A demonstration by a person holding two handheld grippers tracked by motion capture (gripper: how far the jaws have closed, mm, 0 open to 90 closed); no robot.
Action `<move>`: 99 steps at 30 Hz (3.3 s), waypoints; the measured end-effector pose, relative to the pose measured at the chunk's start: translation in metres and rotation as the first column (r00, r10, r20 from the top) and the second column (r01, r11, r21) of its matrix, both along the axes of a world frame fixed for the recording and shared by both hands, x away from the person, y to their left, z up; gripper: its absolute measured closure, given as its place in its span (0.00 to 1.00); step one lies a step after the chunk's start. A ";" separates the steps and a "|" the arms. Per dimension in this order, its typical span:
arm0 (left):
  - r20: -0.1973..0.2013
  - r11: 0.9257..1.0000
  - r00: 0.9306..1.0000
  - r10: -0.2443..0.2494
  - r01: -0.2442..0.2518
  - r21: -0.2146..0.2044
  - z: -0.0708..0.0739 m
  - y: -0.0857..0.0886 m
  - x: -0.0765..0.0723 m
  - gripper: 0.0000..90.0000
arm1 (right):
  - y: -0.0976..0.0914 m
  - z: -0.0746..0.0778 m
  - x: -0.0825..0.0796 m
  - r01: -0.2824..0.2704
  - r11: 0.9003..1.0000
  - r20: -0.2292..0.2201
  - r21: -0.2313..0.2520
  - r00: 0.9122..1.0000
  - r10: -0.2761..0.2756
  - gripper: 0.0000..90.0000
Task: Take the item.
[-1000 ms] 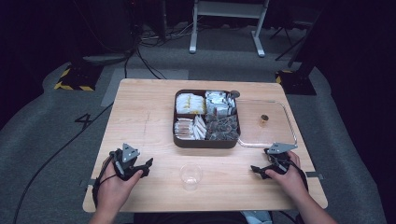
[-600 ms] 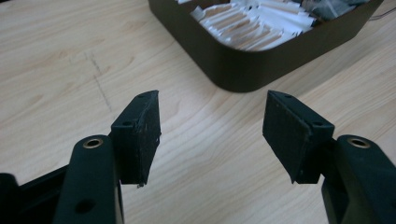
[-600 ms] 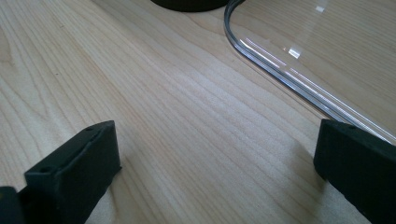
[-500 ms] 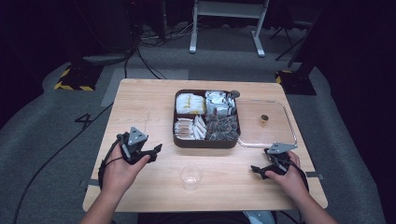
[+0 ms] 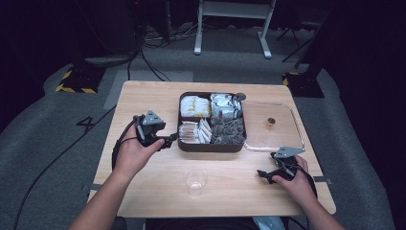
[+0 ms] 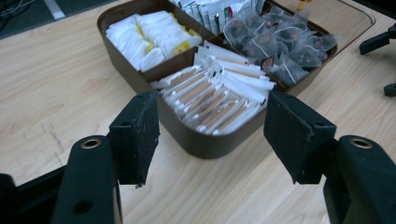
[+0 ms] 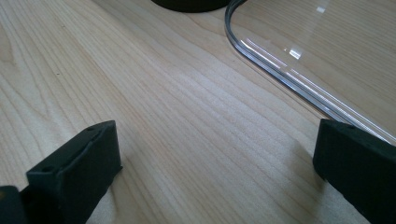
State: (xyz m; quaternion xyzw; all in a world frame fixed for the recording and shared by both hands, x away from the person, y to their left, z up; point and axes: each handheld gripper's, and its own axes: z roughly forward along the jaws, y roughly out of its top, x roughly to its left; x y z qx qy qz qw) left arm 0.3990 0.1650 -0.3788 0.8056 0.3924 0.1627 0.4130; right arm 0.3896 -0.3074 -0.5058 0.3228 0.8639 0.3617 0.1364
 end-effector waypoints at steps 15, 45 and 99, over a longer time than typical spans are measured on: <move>-0.003 0.998 1.000 -0.031 0.030 -0.049 0.001 -0.017 0.050 0.42 | 0.000 0.000 0.000 0.003 1.000 0.001 -0.001 1.000 -0.003 0.01; -0.113 0.999 0.992 -0.050 0.051 0.006 -0.028 -0.069 0.142 0.57 | 0.000 0.000 -0.001 0.003 1.000 0.001 -0.001 1.000 -0.003 0.01; -0.238 0.971 0.957 -0.164 0.199 0.130 -0.062 -0.090 0.179 1.00 | 0.000 0.000 0.000 -0.015 1.000 0.004 0.001 1.000 0.015 0.02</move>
